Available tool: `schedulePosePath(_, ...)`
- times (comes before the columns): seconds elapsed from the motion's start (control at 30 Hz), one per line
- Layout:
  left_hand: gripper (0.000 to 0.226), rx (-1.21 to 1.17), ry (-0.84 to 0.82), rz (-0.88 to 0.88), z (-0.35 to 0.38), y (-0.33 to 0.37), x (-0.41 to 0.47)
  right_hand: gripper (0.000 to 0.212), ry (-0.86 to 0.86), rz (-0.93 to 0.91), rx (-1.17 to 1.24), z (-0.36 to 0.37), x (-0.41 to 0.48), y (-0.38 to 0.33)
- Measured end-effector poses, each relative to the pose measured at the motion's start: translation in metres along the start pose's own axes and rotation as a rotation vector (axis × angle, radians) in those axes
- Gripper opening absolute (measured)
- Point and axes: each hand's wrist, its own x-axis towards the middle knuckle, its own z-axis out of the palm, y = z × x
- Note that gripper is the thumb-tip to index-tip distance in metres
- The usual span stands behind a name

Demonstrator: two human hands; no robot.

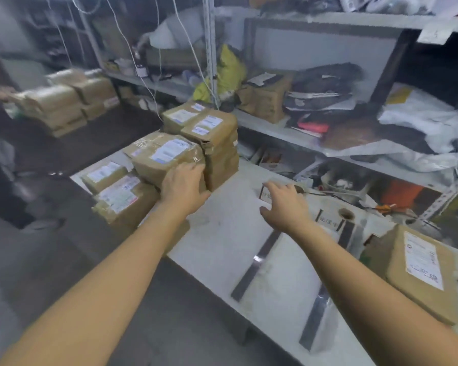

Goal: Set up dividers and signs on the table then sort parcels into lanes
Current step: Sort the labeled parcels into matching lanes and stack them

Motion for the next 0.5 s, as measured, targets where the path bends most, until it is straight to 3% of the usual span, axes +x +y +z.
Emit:
schedulePosePath(0.23, 0.053, 0.015, 0.018, 0.016, -0.009, -0.128, 0.031, 0.062, -0.007, 0.038, -0.051, 0.014, 0.052, -0.118)
schedulePosePath(0.5, 0.057, -0.052, -0.013, 0.001, 0.000, -0.210, 0.100, 0.052, 0.009, 0.064, -0.037, 0.022, 0.132, -0.169)
